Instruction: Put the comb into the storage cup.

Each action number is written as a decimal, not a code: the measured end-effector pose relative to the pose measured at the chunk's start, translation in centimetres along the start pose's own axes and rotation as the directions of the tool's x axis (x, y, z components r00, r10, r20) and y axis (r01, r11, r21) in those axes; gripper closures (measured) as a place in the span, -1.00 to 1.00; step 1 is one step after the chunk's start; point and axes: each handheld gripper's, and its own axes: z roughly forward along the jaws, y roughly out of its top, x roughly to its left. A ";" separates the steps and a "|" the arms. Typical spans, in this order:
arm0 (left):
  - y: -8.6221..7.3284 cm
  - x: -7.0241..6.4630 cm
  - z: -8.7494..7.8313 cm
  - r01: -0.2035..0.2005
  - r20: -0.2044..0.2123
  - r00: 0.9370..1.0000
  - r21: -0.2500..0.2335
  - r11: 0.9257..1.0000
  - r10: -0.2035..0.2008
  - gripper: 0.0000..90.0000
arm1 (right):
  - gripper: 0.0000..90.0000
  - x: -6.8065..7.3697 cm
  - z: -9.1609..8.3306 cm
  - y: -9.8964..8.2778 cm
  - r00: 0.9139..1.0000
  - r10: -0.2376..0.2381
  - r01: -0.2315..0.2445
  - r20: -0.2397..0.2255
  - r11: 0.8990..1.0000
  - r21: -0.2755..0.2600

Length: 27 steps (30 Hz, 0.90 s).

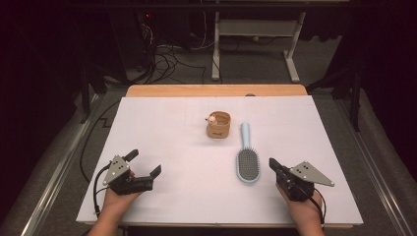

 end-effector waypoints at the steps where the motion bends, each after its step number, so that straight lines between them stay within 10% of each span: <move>1: 0.0 0.0 0.0 0.000 0.001 1.000 -0.001 1.000 0.000 -0.98 | 1.00 0.3 0.1 0.0 1.000 -0.003 0.003 -0.007 1.000 0.001; 27: 0.0 0.1 0.0 0.010 0.010 1.000 -0.006 1.000 -0.010 -0.98 | 1.00 6.3 3.9 0.7 0.986 -0.036 0.050 -0.161 0.995 0.081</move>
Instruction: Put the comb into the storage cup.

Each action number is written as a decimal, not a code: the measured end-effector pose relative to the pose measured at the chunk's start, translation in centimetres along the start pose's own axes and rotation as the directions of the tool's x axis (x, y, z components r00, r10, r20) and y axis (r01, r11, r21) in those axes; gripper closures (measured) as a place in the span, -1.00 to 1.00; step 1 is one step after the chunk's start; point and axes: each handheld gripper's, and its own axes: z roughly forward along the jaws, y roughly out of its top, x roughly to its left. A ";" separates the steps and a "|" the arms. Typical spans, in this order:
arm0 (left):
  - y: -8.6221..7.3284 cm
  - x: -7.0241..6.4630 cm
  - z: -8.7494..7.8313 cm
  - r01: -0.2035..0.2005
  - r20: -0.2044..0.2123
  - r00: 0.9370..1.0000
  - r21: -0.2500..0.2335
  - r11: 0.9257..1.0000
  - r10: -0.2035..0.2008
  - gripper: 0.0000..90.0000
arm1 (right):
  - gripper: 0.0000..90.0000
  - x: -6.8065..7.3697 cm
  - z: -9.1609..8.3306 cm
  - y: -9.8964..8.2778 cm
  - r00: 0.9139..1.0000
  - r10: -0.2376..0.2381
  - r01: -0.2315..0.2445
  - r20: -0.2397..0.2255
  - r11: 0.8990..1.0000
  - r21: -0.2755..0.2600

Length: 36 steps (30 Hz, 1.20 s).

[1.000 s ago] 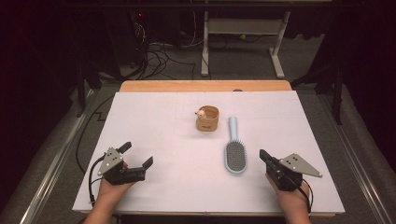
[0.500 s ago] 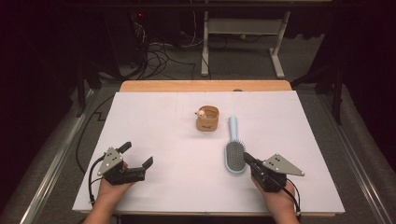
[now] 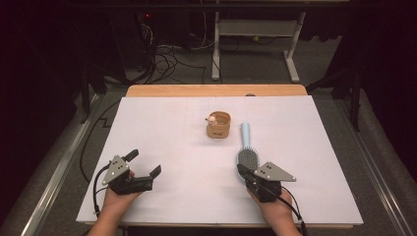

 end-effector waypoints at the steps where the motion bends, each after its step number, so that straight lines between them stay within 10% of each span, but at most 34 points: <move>1: 0.0 0.0 0.0 0.001 0.002 1.000 0.000 1.000 -0.001 -0.98 | 1.00 0.3 0.3 0.0 1.000 -0.007 0.007 0.001 1.000 0.011; 17: -0.1 0.2 -0.2 0.010 0.001 1.000 -0.005 1.000 -0.010 -0.98 | 1.00 1.2 2.9 -0.8 1.000 -0.020 0.015 0.020 0.978 0.210; 36: 0.0 0.3 -0.3 0.012 0.003 1.000 -0.009 1.000 -0.012 -0.98 | 1.00 0.4 2.5 -1.0 0.998 -0.015 0.000 0.060 0.972 0.234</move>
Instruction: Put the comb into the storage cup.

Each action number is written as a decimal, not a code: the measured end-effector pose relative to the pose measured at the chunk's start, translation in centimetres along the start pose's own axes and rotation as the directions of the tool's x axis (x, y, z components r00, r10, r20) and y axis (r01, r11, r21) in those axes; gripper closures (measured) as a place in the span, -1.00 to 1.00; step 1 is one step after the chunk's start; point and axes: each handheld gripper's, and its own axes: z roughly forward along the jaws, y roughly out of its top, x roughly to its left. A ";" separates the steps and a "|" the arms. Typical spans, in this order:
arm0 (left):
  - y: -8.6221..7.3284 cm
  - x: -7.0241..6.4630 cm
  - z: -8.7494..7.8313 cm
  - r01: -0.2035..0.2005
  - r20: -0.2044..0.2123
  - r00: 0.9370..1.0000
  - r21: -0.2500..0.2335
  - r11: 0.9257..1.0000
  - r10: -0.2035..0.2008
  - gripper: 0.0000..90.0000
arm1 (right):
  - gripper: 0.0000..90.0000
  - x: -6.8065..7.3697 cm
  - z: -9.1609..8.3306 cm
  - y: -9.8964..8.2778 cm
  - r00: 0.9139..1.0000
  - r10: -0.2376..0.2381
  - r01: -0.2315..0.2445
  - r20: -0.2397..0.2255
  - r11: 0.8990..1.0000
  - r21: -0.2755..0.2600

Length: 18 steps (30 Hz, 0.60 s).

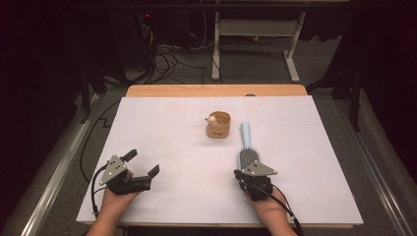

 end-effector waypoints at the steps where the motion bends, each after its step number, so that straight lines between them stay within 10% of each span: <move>1: 0.0 0.0 0.0 0.000 0.001 1.000 0.000 1.000 0.000 -0.98 | 1.00 -0.1 0.0 0.0 1.000 0.005 -0.005 0.002 1.000 0.001; 18: 0.0 0.0 -0.1 -0.003 0.001 1.000 -0.002 1.000 0.003 -0.98 | 1.00 -1.9 -1.4 -0.8 0.998 0.024 -0.024 0.049 1.000 -0.008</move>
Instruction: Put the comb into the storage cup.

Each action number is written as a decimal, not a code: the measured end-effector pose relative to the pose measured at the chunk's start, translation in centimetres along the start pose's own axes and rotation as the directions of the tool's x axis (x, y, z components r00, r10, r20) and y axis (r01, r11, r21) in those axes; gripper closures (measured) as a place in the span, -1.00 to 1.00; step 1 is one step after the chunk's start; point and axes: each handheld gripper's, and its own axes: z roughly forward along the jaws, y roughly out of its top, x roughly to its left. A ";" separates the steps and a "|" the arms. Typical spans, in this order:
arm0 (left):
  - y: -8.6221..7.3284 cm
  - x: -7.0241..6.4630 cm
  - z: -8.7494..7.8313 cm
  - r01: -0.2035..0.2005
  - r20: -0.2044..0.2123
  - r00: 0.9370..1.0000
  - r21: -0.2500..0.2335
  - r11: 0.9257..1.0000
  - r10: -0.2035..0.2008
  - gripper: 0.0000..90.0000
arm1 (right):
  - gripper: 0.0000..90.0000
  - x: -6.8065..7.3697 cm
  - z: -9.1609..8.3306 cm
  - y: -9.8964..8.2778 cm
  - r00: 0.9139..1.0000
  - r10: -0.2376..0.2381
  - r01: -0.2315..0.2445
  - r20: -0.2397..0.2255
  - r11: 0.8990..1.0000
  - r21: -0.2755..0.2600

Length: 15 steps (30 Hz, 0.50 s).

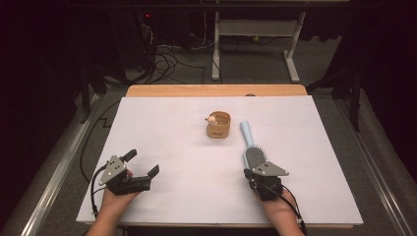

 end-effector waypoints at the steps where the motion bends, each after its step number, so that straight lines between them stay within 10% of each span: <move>1: 0.0 0.0 0.0 0.000 0.000 1.000 0.000 1.000 0.000 -0.98 | 1.00 -0.1 -0.1 0.0 1.000 0.003 -0.003 0.003 1.000 0.000; 15: 0.0 0.1 0.0 0.002 0.000 1.000 0.001 1.000 -0.002 -0.97 | 1.00 -2.1 -1.2 -0.7 0.998 0.037 -0.037 0.044 0.999 -0.010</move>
